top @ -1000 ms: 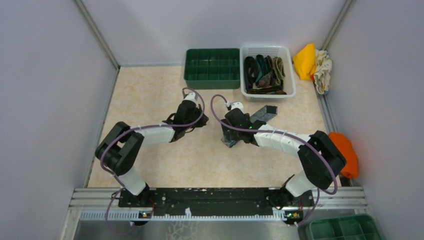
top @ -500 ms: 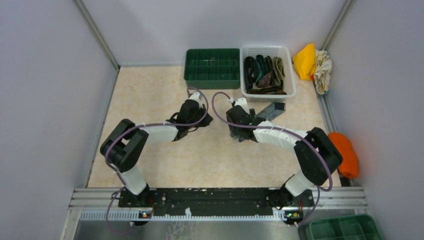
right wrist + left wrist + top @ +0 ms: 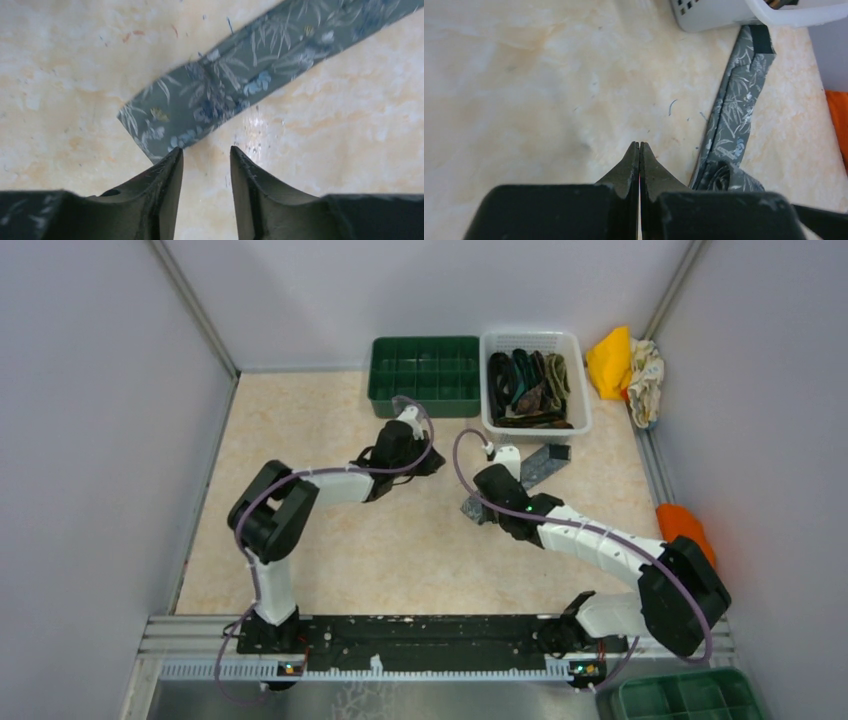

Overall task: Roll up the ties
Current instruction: Roll the tie at the center of the board.

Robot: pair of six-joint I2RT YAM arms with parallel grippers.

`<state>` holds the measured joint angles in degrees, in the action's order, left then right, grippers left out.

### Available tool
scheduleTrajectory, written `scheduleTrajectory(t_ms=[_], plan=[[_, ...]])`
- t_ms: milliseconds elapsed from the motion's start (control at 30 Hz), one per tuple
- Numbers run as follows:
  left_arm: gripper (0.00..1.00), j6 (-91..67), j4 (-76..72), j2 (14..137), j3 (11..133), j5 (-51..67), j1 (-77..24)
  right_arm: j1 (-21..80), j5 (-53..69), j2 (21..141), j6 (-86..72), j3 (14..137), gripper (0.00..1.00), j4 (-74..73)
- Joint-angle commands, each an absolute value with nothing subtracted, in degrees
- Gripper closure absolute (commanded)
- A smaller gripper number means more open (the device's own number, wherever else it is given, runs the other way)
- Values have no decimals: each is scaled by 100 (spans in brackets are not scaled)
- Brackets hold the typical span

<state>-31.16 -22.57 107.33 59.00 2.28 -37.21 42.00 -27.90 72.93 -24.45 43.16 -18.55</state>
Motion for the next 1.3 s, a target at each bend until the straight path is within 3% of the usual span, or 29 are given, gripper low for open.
scheduleTrajectory(t_ms=[0,167,333,467,800,1267], plan=[[100,-2876,-2510,11505,6681,1616,-3742,4228,-2452,6916,-3094,3764,63,-1863],[100,-2942,-2522,12215,7422,2429,-3818,4204,-2219,7229,-3176,3617,72,-1539],[100,-2893,-2546,12325,7285,2482,-3973,4203,-2026,7878,-3101,3655,92,-1023],[100,-2889,-2689,12435,7132,2599,-4081,4193,-2213,8308,-3122,3756,98,-781],[100,-2880,-2703,12373,6731,2673,-4271,4255,-1663,8788,-2772,4124,100,-444],[100,-2341,-2029,11311,5244,1683,-4263,5431,-1303,9760,-2846,5059,100,-502]])
